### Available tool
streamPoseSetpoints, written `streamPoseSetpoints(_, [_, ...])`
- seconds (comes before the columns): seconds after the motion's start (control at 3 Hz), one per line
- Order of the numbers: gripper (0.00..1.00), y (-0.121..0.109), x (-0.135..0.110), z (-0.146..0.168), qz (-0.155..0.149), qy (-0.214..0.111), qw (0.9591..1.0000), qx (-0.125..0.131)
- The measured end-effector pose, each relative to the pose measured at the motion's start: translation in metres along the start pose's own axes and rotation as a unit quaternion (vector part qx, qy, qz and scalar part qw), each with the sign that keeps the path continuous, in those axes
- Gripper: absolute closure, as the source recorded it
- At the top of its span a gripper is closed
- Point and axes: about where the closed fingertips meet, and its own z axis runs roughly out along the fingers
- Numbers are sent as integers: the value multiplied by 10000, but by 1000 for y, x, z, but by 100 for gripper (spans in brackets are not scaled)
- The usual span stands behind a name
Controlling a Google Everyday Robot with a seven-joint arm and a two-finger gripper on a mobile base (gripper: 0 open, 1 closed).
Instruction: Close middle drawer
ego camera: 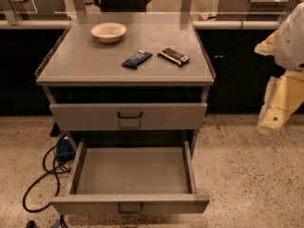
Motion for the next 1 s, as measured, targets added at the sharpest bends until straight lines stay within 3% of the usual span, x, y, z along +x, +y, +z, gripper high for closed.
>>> streamPoseSetpoints(0.33, [0, 0, 0, -3, -38, -82, 9999, 49])
streamPoseSetpoints(0.67, [0, 14, 10, 12, -136, -532, 9985, 85])
streamPoseSetpoints(1.0, [0, 36, 26, 80, -197, -1255, 9918, -111])
